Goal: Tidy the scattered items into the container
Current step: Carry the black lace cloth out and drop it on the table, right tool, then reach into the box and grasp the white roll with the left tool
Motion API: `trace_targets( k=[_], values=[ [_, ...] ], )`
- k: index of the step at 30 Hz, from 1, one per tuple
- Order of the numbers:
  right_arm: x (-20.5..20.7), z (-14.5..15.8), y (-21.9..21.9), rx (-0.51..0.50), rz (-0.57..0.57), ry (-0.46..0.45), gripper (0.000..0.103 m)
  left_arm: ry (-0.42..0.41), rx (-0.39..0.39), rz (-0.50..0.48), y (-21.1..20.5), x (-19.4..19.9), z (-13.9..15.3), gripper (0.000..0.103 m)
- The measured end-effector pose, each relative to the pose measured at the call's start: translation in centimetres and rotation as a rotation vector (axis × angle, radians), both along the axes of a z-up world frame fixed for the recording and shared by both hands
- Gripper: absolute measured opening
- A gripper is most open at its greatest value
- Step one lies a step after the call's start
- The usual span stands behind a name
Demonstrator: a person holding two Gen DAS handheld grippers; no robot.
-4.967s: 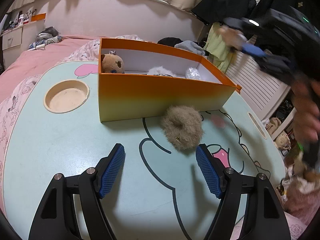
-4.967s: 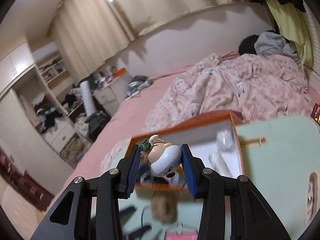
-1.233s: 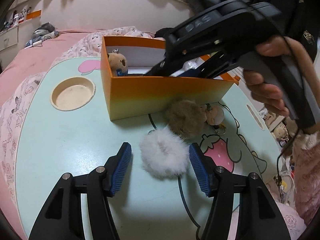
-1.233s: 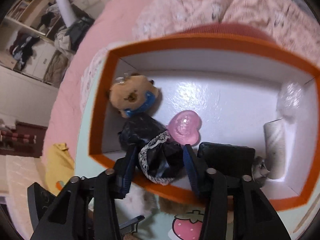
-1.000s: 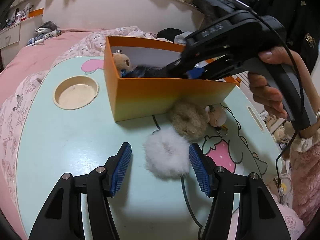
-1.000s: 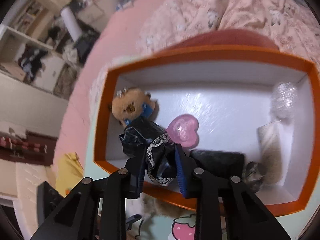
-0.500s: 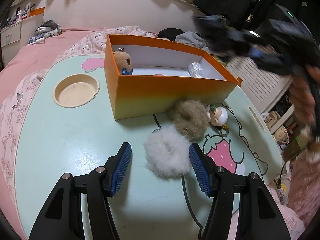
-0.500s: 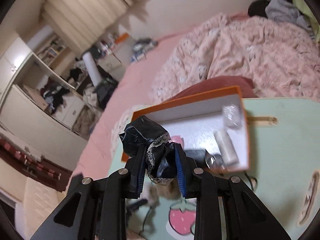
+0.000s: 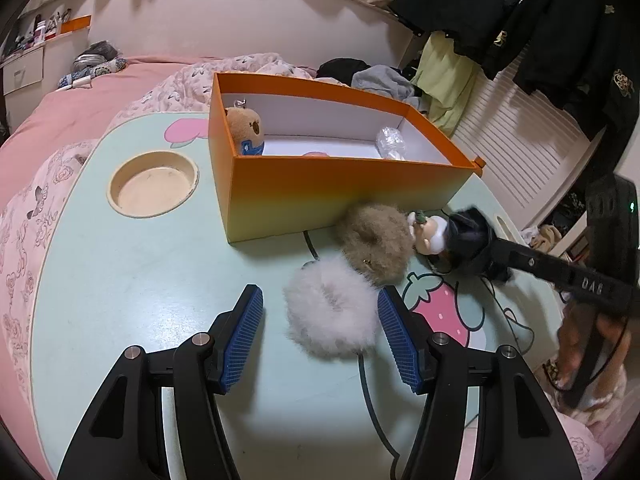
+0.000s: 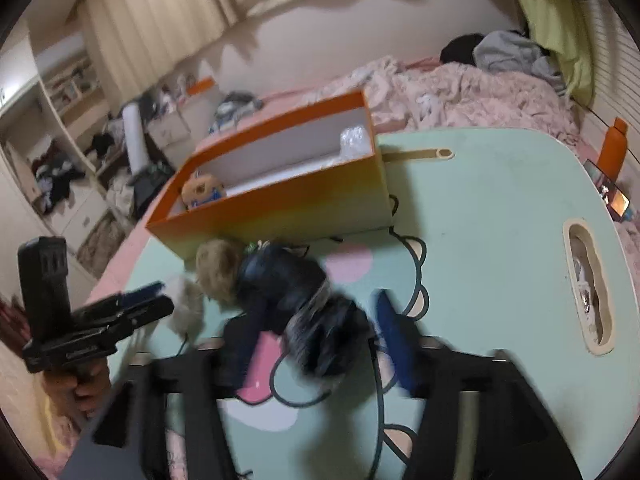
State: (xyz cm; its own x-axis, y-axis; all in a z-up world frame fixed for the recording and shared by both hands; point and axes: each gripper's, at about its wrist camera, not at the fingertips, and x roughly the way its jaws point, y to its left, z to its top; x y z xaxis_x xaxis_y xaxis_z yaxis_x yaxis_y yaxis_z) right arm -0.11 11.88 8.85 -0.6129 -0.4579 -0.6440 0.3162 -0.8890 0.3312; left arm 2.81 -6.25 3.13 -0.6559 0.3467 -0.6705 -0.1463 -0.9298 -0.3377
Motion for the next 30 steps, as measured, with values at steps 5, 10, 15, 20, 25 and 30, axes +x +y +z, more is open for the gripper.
trace_targets(
  k=[5,10,15,20,25,30],
  values=[
    [3.2,1.1,0.6,-0.043,-0.025,0.157,0.080,0.017,0.020,0.012,-0.3,0.0,1.4,0.061],
    [4.1,0.7,-0.7,0.016,-0.014,0.184,0.080,0.047,-0.011,-0.015,1.5,-2.0,5.2,0.061],
    [4.0,-0.5,-1.3,0.037,0.001,0.149,0.080,-0.031,-0.044,-0.057,4.8,-7.5,8.6,0.061],
    [4.5,-0.6,-1.1,0.044,0.010,0.175,0.080,-0.132,-0.066,-0.072,7.9,-12.5,9.0,0.061],
    [4.6,-0.9,-0.7,0.025,0.028,0.170,0.080,-0.207,-0.094,-0.064,9.4,-15.4,7.6,0.061],
    [5.0,-1.1,0.1,-0.017,0.032,0.166,0.080,-0.277,-0.081,-0.082,10.3,-16.5,6.4,0.061]
  ],
)
